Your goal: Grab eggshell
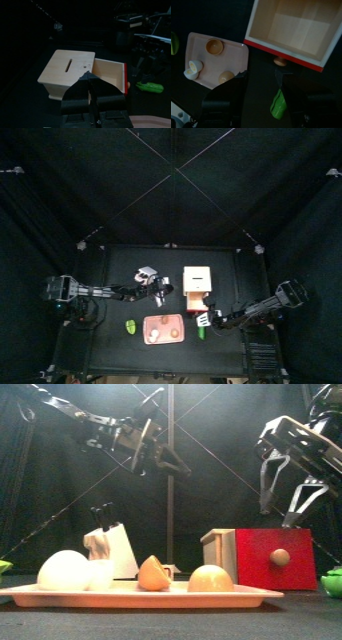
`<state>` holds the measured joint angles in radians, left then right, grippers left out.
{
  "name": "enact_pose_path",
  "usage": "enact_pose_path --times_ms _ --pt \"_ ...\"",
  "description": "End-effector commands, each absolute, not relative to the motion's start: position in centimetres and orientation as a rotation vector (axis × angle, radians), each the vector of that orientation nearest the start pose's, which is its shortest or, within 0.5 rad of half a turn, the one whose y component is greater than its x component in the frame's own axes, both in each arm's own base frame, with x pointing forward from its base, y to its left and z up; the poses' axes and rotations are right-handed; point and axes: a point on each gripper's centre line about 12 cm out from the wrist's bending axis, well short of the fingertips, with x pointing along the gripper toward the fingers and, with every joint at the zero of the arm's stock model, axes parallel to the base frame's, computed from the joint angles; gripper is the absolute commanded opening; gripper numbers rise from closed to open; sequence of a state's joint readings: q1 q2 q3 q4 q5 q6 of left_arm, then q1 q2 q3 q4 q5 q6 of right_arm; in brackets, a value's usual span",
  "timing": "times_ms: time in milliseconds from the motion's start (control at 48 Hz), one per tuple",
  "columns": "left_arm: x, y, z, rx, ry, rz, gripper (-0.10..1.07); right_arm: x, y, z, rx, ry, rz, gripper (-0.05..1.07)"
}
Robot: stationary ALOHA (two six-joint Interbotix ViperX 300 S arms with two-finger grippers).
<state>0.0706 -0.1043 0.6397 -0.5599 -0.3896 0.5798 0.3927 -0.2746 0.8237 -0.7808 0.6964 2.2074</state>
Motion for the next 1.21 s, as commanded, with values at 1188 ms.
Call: enact_pose_path --times_ms 1188 --pt "27.1 1.8 27.9 0.082 0.059 0.188 0.48 41.7 5.7 15.7 0.805 0.646 -0.343 0.82"
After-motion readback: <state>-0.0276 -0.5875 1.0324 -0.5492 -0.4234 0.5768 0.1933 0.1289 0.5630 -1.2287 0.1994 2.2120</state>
